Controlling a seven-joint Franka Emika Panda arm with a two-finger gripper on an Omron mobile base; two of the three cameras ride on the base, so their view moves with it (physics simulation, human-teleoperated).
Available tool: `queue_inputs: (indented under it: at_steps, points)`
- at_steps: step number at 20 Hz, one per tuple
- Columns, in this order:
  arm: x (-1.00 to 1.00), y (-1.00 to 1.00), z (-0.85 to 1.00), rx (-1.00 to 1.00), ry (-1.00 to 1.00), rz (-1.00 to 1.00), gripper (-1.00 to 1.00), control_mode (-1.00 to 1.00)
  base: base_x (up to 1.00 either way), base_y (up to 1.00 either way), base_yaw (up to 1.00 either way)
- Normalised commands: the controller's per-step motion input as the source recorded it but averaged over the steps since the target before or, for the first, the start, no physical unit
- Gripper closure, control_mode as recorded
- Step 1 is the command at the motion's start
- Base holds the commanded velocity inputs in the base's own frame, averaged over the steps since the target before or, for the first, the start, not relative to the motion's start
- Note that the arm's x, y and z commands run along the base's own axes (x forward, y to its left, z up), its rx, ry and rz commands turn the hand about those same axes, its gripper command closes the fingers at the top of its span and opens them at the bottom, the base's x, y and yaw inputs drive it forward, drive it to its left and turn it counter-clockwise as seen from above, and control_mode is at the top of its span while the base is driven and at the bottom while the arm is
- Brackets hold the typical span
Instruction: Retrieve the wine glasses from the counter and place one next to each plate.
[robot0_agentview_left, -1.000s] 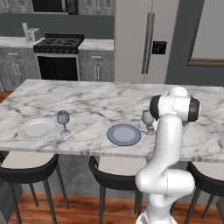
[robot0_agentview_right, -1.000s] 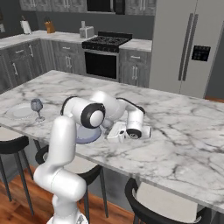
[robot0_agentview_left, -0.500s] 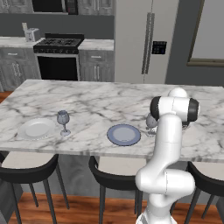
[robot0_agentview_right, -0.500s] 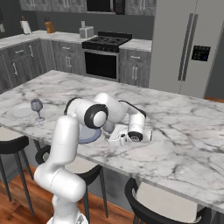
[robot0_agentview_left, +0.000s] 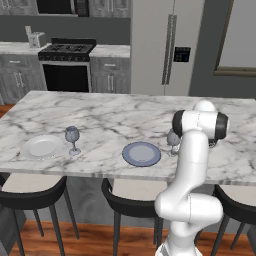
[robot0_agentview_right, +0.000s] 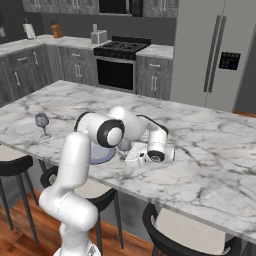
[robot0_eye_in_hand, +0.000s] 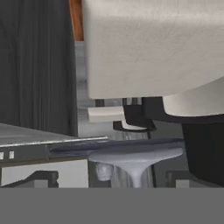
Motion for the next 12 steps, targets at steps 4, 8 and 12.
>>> queue_inputs:
  at_steps: [4, 8, 12]
  points:
    - [-0.19, -0.28, 0.02, 0.02, 0.00, -0.03, -1.00, -1.00, 0.00, 0.00, 0.00]
    - [-0.71, -0.32, 0.45, 0.01, -0.08, -0.08, -1.00, -1.00, 0.00, 0.00, 0.00]
    - [-0.63, -0.25, 0.67, 0.02, -0.02, -0.16, -1.00, -1.00, 0.00, 0.00, 0.00]
